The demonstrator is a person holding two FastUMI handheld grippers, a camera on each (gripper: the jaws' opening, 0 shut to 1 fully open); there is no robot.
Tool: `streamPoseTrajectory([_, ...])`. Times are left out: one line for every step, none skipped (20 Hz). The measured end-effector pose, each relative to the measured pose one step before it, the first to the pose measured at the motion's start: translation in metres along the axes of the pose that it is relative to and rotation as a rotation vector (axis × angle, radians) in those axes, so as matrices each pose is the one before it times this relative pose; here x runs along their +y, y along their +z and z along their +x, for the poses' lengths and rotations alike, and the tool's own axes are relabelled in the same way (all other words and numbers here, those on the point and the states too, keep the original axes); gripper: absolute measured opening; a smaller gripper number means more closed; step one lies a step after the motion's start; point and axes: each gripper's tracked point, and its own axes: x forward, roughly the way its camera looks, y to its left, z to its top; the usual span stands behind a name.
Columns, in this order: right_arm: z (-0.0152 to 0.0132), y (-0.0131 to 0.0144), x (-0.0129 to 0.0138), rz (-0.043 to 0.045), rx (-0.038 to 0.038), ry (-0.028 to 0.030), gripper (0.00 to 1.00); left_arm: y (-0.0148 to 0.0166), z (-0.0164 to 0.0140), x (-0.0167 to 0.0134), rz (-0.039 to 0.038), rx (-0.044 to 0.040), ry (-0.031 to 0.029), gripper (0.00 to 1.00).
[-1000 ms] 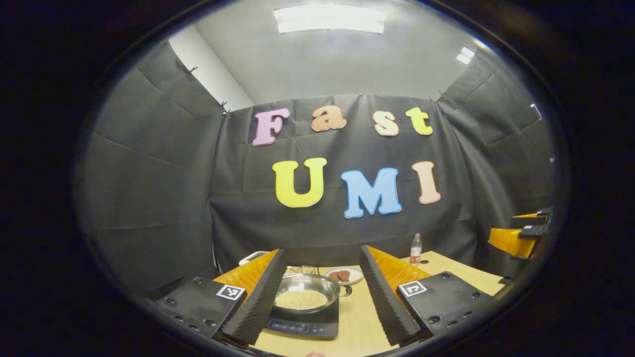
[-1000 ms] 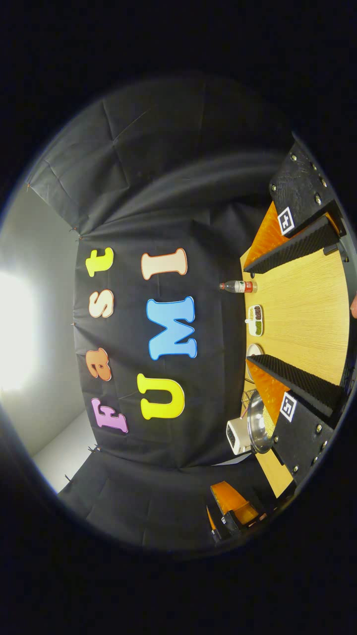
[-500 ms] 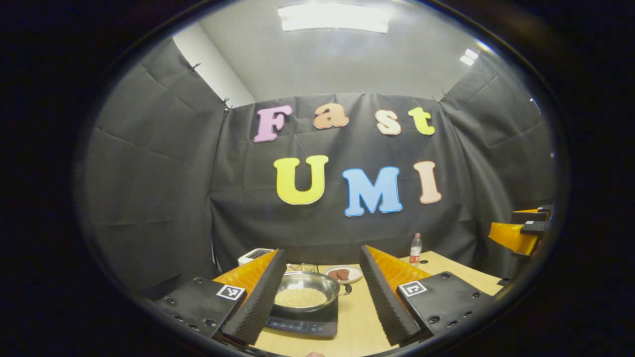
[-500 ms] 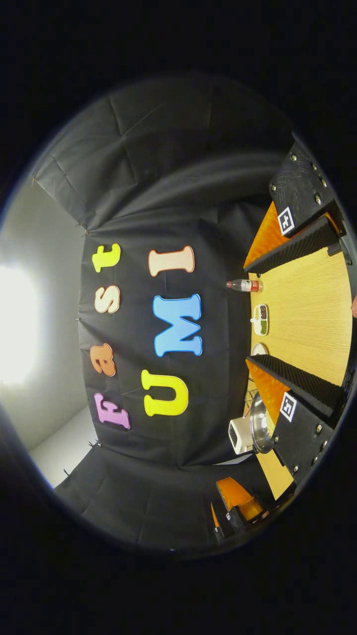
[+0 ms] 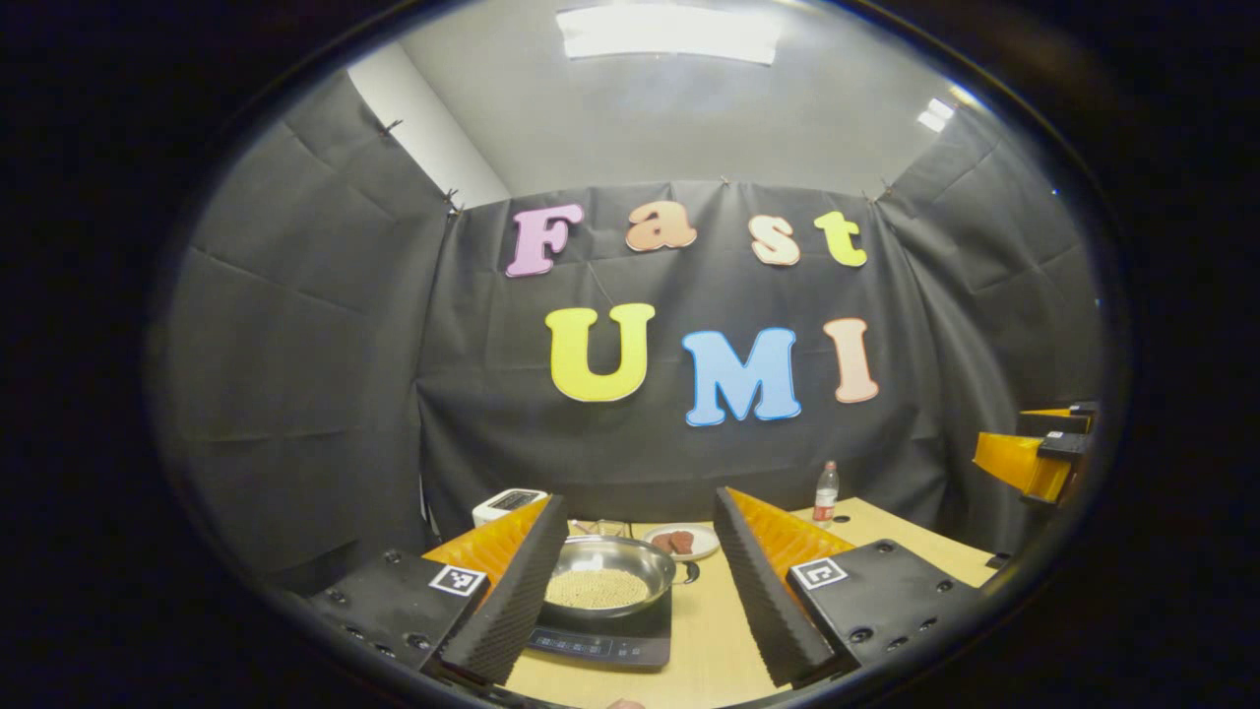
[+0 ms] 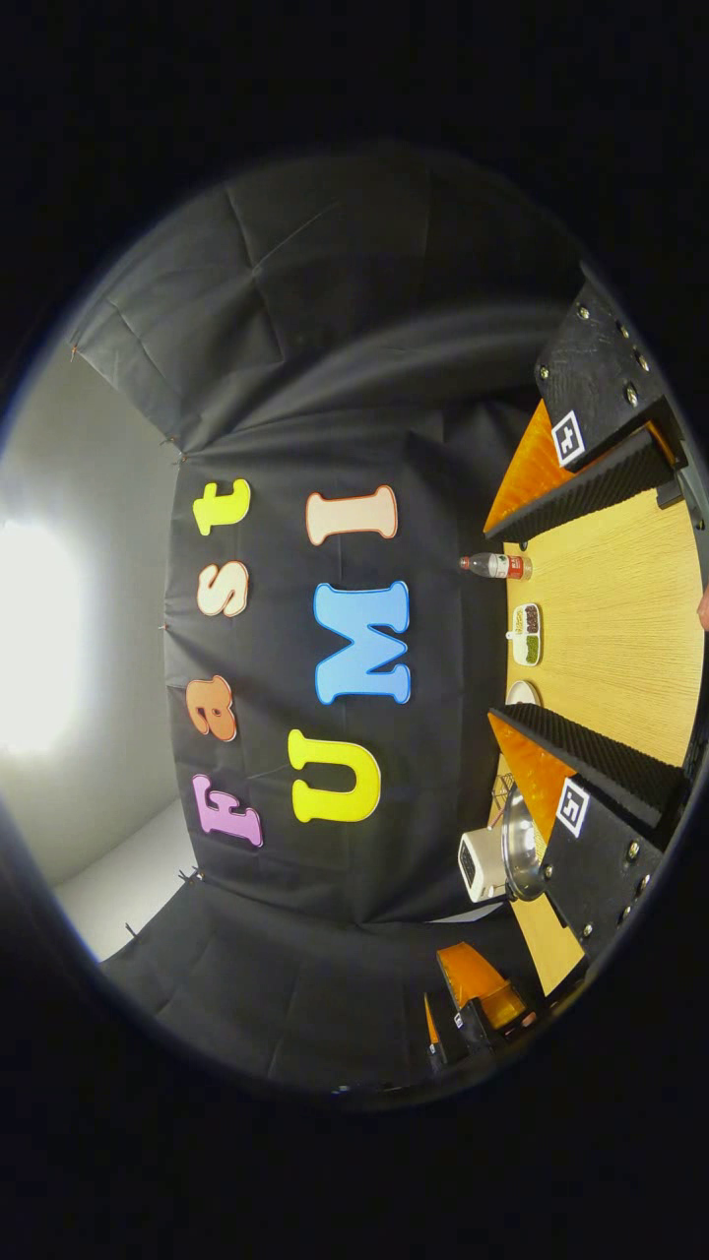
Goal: First push the handle of the pot to place it horizontally, then grasp the pot with both hands and set it on the induction cooktop.
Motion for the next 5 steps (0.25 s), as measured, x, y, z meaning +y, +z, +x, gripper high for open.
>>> streamPoseTrajectory([-0.00056,0.00127,0.00085,0.00163,-0.00179,0.00107,0.99,-0.00021,0.0005,-0.00027,0.0,-0.00086,-0.00173,0.91])
streamPoseTrajectory([0.00089,0.00091,0.00007,0.00093,-0.00364,-0.00008,0.99,-0.00021,-0.00016,0.00071,-0.0009,-0.00093,-0.00008,0.91])
streamPoseTrajectory([-0.0005,0.00034,0.00085,-0.00078,-0.0027,-0.00009,0.99,0.00065,-0.00021,0.00005,-0.00043,-0.00021,-0.00045,0.91])
streamPoseTrajectory([-0.00016,0.00078,-0.00005,-0.00076,-0.00307,-0.00004,0.99,0.00075,-0.00072,0.00021,-0.00003,-0.00102,0.00012,0.91])
streamPoseTrajectory([-0.00116,-0.00032,-0.0011,-0.00169,-0.00231,0.00011,0.99,0.00024,-0.00057,0.00052,0.00054,-0.00096,-0.00033,0.91])
